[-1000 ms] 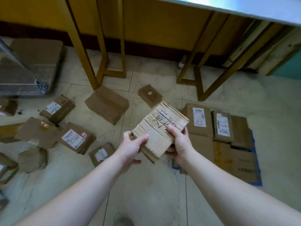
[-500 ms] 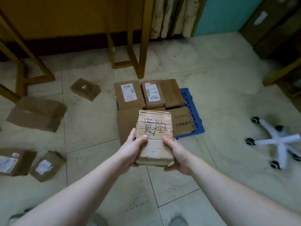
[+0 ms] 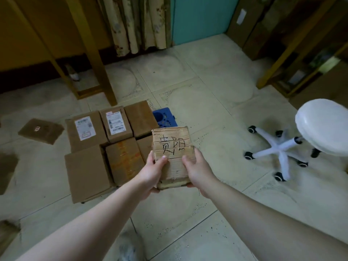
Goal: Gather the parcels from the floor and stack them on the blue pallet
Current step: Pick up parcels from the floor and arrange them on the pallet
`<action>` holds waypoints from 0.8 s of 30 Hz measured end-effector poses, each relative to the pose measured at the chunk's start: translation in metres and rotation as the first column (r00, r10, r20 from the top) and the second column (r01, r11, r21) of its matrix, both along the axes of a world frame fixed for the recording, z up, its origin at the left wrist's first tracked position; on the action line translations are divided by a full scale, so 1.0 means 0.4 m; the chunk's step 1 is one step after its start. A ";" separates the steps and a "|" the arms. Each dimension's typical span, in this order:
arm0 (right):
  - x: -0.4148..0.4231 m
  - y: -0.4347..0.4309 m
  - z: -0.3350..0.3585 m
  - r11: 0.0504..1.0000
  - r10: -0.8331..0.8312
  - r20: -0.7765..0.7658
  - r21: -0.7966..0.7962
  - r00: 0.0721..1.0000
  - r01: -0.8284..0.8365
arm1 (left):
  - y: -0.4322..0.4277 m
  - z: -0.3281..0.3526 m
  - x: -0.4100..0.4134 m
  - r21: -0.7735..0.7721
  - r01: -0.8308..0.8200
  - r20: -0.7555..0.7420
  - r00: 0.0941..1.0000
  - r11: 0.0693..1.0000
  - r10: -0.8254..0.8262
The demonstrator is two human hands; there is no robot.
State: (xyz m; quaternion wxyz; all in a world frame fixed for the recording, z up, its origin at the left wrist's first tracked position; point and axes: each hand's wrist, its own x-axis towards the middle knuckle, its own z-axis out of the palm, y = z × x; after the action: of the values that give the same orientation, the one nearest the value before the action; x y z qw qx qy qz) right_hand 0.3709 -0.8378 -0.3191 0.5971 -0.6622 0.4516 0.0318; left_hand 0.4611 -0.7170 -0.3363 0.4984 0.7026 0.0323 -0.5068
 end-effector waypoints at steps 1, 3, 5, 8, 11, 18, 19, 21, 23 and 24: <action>-0.003 -0.020 -0.008 0.997 0.044 0.015 -0.069 0.999 -0.043 | -0.022 -0.005 0.009 0.011 0.001 0.004 1.000 1.000 -0.001; -0.002 -0.060 -0.028 0.969 0.193 0.020 -0.163 0.981 -0.188 | -0.063 -0.017 0.041 0.037 0.004 0.014 1.000 0.999 -0.004; 0.015 -0.090 -0.051 0.913 0.353 -0.045 -0.202 0.935 -0.354 | -0.090 -0.031 0.081 0.077 0.034 0.044 0.998 0.996 -0.037; 0.089 -0.138 -0.087 0.861 0.443 -0.132 -0.213 0.887 -0.461 | -0.130 -0.051 0.166 0.124 0.064 0.031 0.997 0.990 -0.069; 0.202 -0.198 -0.109 0.822 0.461 -0.149 -0.299 0.875 -0.484 | -0.184 -0.066 0.275 0.112 0.020 -0.005 1.000 0.993 -0.019; 0.407 -0.307 -0.156 0.783 0.465 -0.133 -0.399 0.876 -0.476 | -0.265 -0.093 0.460 0.131 -0.006 0.067 0.998 0.991 -0.002; 0.429 -0.329 -0.166 0.785 0.462 -0.126 -0.402 0.878 -0.471 | -0.279 -0.100 0.483 0.139 0.024 0.079 0.996 0.990 -0.035; 0.452 -0.375 -0.195 0.775 0.466 -0.131 -0.416 0.875 -0.476 | -0.314 -0.125 0.506 0.167 0.097 0.131 0.984 0.981 -0.120; 0.465 -0.423 -0.235 0.755 0.480 -0.149 -0.432 0.864 -0.494 | -0.358 -0.157 0.512 0.172 0.134 0.167 0.972 0.976 -0.163; 0.473 -0.445 -0.256 0.736 0.502 -0.161 -0.437 0.850 -0.517 | -0.376 -0.179 0.517 0.183 0.136 0.172 0.971 0.974 -0.168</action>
State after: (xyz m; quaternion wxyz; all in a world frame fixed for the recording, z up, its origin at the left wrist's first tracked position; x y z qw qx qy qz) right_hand 0.5601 -1.0160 -0.4213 0.3819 -0.8827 0.2566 0.0956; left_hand 0.6677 -0.8676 -0.4078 0.3971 0.7872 -0.0255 -0.4711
